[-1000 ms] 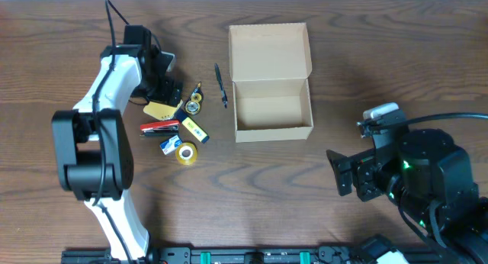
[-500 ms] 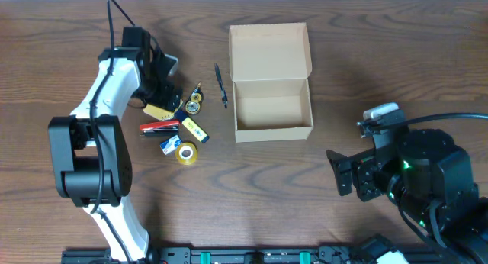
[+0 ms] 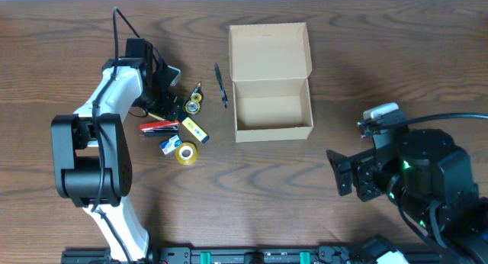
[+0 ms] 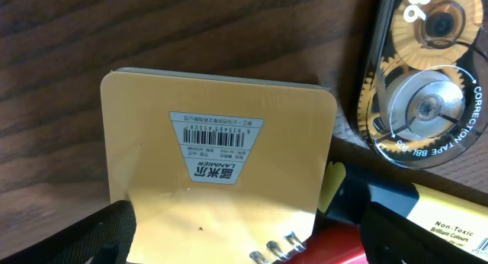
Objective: Pack container
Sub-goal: 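Lower the left gripper and grasp the yellow sticky-note pad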
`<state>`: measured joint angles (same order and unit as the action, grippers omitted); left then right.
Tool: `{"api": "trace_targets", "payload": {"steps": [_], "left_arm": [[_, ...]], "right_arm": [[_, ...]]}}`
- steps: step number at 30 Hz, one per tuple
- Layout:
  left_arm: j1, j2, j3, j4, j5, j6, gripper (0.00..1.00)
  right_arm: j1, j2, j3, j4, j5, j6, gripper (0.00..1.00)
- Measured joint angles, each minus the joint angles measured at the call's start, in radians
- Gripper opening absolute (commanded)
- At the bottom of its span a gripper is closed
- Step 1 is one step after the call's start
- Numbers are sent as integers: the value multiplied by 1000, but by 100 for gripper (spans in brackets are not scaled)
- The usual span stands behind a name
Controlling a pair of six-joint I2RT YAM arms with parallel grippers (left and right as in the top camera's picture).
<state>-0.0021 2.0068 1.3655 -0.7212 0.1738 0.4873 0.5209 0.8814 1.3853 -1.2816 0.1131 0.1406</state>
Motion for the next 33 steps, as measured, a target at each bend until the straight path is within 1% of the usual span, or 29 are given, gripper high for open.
{"api": "trace_targets", "payload": {"steps": [9,24,33], "left_arm": [[0,0,0,8,-39,34,95],[0,0,0,5,-55,57,95],[0,0,0,48,-73,74,95]], "right_arm": [[0,0,0,0,0,0,99],[0,0,0,0,0,0,99],[0,0,0,0,0,0,99]]}}
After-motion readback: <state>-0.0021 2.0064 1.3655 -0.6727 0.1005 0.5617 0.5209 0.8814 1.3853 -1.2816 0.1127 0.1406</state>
